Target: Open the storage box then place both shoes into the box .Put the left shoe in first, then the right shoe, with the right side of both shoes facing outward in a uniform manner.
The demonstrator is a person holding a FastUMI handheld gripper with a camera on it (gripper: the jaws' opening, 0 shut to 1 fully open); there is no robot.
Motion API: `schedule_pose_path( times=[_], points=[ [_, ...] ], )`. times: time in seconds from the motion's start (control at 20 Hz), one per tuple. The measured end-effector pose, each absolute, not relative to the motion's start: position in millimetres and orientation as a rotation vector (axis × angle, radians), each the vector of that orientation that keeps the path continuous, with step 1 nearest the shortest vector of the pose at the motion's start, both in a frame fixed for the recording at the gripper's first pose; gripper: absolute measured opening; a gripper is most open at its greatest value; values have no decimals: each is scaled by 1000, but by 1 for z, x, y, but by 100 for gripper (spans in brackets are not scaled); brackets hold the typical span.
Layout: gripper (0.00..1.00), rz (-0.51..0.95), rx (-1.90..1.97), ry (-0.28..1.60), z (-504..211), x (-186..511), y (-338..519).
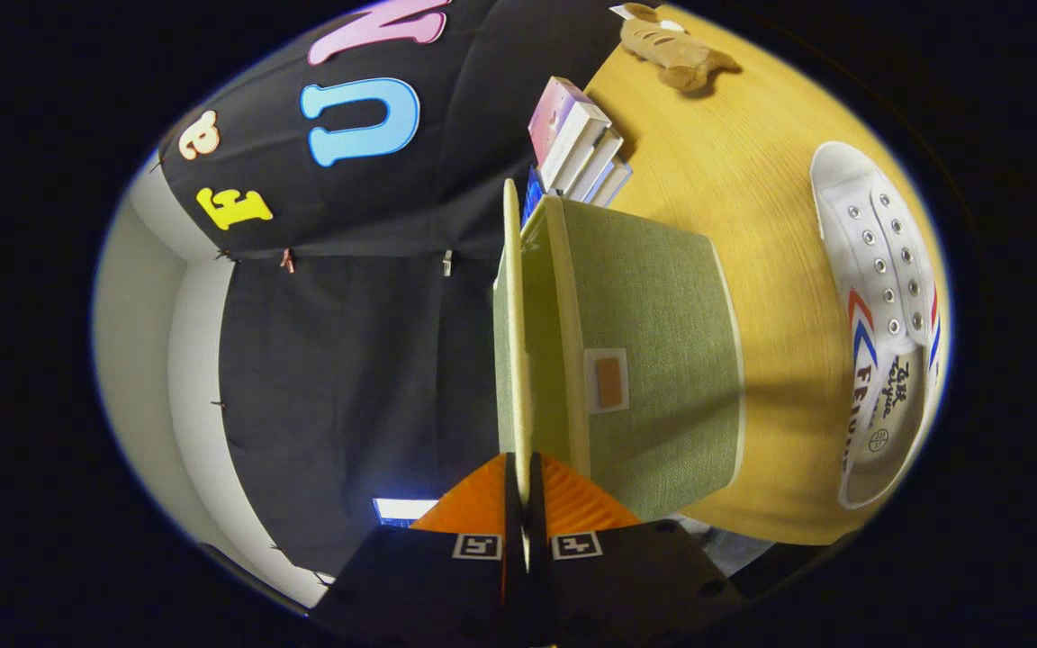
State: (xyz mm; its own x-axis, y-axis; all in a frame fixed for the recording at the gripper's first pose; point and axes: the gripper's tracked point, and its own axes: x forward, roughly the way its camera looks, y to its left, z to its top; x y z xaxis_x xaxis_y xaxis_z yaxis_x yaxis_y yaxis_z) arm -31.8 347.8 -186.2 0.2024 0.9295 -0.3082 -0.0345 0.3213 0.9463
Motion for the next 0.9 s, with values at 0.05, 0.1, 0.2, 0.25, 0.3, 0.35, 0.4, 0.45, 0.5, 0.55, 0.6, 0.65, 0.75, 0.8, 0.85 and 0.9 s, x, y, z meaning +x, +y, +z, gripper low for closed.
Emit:
schedule_pose_path(
  times=[0.05,0.1,0.2,0.25,0.3,0.35,0.4,0.45,0.5,0.55,0.6,0.65,0.75,0.8,0.85,0.9],
  points=[
    [5,862,1011,1163,-185,-33,350],
    [5,855,1015,1171,-180,-33,348],
    [5,856,1028,1161,-166,-33,349],
    [5,864,1022,1151,-159,-35,351],
    [5,872,1008,1146,-152,-38,353],
    [5,874,997,1142,-146,-38,355],
    [5,880,992,1136,-138,-39,359],
    [5,879,981,1136,-130,-40,364],
    [5,883,955,1131,-121,-43,367],
    [5,904,919,1112,-110,-46,373],
    [5,918,875,1086,-101,-46,379],
    [5,937,835,1065,-93,-47,385],
    [5,969,782,1037,-77,-52,402],
    [5,980,760,1029,-71,-53,410],
    [5,988,744,1024,-67,-54,420],
    [5,995,741,1018,-62,-54,427]
  ],
)
